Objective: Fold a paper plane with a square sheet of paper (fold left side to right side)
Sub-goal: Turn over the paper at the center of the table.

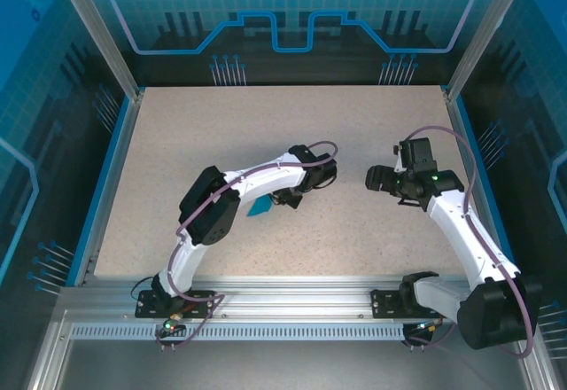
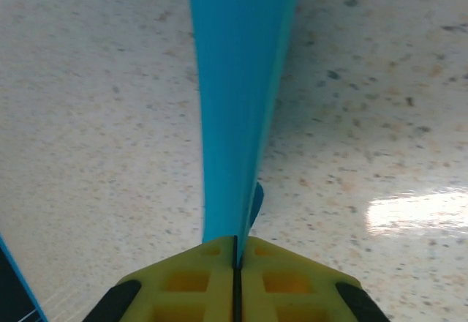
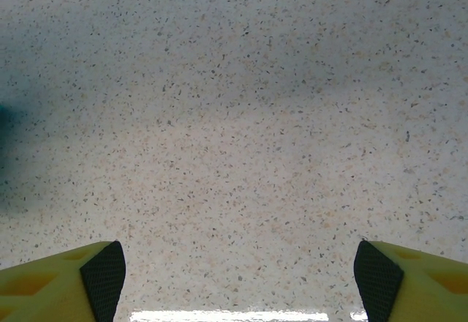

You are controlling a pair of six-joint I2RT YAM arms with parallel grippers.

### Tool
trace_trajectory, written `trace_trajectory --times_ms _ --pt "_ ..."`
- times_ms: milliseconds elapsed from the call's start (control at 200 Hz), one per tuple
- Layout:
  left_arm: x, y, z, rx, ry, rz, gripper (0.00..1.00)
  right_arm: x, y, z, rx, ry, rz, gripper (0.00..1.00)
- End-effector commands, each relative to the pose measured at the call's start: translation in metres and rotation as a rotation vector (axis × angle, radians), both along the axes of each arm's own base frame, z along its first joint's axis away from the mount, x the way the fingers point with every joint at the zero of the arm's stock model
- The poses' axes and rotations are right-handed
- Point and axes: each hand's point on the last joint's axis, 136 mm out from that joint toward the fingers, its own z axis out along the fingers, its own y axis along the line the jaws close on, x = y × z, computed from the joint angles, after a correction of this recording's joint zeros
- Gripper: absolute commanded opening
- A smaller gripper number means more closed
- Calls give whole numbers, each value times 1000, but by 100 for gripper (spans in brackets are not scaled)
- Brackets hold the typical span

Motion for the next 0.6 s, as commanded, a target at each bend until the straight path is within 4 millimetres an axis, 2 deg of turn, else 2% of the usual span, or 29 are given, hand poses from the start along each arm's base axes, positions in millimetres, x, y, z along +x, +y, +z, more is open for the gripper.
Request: trace_trajectory --times_ms 0,140,170,300,370,435,515,595 --pt "-6 -26 -3 -123 91 21 12 -4 1 -3 28 9 13 84" --pt "-5 -53 -15 -251 189 26 15 -4 7 -2 62 9 24 84" --pt "-3 -58 -16 -274 203 28 16 -9 8 -12 66 36 23 84" --pt "2 -80 -21 -378 263 33 19 -13 12 -20 92 55 35 83" --pt "4 -94 -22 -456 297 36 26 -15 14 -25 102 69 41 83" --pt "5 -106 -19 -539 329 39 41 -16 18 -28 117 81 58 83" --pt "7 -116 -9 -633 352 35 46 -16 23 -32 136 95 76 83" --pt "12 -123 9 -731 338 20 50 -13 32 -36 162 108 99 83"
